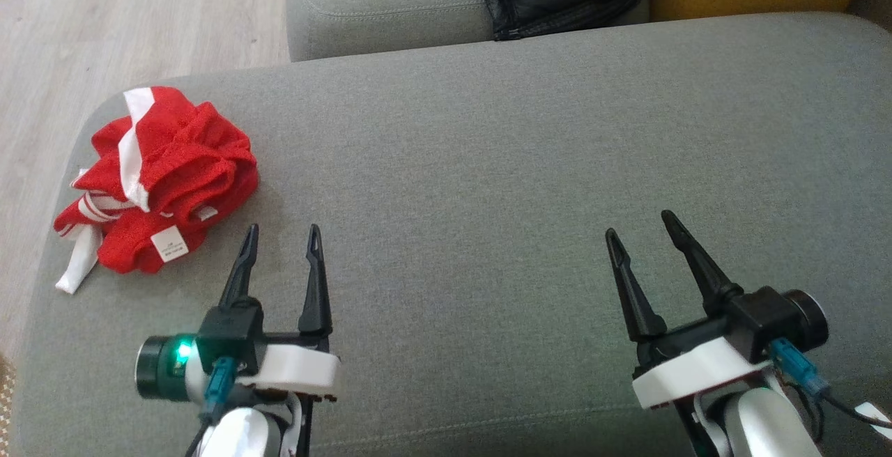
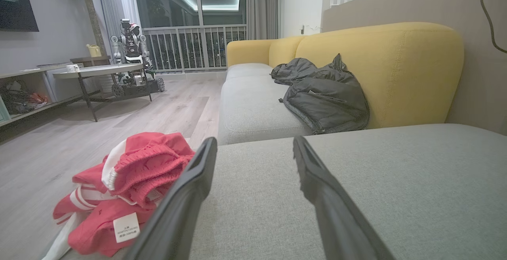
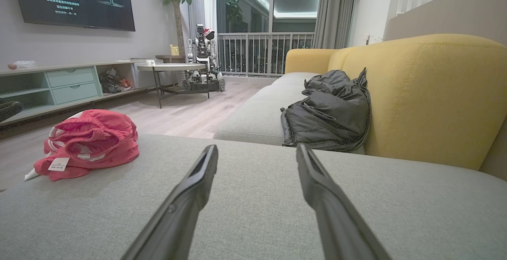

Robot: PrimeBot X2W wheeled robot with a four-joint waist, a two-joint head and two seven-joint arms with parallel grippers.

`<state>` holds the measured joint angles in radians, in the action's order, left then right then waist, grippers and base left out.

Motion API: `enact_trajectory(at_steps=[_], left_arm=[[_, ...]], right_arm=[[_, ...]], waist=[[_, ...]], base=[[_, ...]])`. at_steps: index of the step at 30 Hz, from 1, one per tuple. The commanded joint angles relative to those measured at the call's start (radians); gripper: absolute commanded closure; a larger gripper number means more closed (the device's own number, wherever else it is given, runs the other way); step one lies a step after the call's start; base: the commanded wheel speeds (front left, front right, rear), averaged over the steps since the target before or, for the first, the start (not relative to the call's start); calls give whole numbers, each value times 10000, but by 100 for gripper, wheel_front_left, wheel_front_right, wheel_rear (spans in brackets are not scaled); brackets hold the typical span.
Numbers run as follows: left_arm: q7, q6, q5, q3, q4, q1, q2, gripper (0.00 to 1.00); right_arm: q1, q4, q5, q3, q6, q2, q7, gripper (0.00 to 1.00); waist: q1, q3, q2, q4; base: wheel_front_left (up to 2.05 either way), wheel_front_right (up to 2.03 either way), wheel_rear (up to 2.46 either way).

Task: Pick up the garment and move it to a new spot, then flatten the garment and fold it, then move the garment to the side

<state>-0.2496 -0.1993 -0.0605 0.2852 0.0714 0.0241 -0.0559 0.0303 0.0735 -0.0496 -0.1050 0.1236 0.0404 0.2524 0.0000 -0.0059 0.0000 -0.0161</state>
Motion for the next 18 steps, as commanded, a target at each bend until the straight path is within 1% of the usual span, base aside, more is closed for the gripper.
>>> enact_trajectory(at_steps=[1,13,18], left_arm=[[-122,-15,76,-285,-264,434,1,0],[-122,234,-136,-432,189,455,40,0],[-122,249,-266,-531,261,440,49,0]], right_arm=[[411,-341,64,-239,71,99,93,0],[438,-5,-6,-246,71,99,93,0],[420,45,11,-327,71,99,93,0]], waist=[[0,5,0,10],[0,23,0,52],[0,17,0,212]], base=[[0,0,0],[0,0,0],[0,0,0]])
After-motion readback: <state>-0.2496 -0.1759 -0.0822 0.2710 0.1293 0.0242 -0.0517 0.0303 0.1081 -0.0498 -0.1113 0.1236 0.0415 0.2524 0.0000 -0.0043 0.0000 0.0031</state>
